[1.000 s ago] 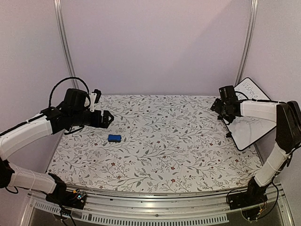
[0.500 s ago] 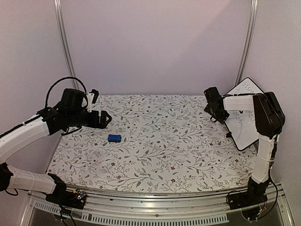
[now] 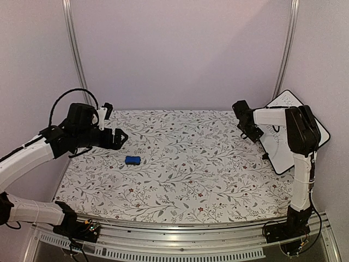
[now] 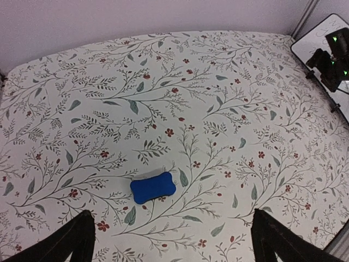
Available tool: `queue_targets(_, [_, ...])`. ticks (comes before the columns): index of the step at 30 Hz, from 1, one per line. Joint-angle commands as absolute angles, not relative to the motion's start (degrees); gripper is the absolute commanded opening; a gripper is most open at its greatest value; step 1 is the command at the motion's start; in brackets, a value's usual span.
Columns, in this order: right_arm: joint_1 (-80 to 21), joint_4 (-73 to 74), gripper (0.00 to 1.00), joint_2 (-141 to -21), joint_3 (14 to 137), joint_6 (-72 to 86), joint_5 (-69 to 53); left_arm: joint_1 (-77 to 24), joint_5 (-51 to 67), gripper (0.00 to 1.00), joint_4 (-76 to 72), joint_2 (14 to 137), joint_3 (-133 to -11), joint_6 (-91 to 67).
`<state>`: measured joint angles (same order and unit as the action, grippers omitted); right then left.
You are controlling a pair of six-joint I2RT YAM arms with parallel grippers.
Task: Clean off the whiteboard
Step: Move the whiteboard to the center of the board.
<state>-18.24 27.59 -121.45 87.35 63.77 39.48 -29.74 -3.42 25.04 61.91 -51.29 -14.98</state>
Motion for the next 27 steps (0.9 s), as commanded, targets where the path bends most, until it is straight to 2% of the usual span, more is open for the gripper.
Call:
queue_targets(1, [-18.3,31.9,0.81,-125.0,91.2,67.5,40.7,-30.1,-3.4,1.0,24.1,60.3,-49.3,-13.6])
queue_targets(8, [-18.3,34.5,0.75,-127.6,94.1,69.8,43.0,-29.6,-2.7,1.0,22.6,58.0,-47.4,-13.1])
queue_targets(27, [-17.4,36.8,0.7,-131.0,98.0,71.3,44.0,-27.9,0.8,1.0,21.4,56.2,-46.5,-13.0])
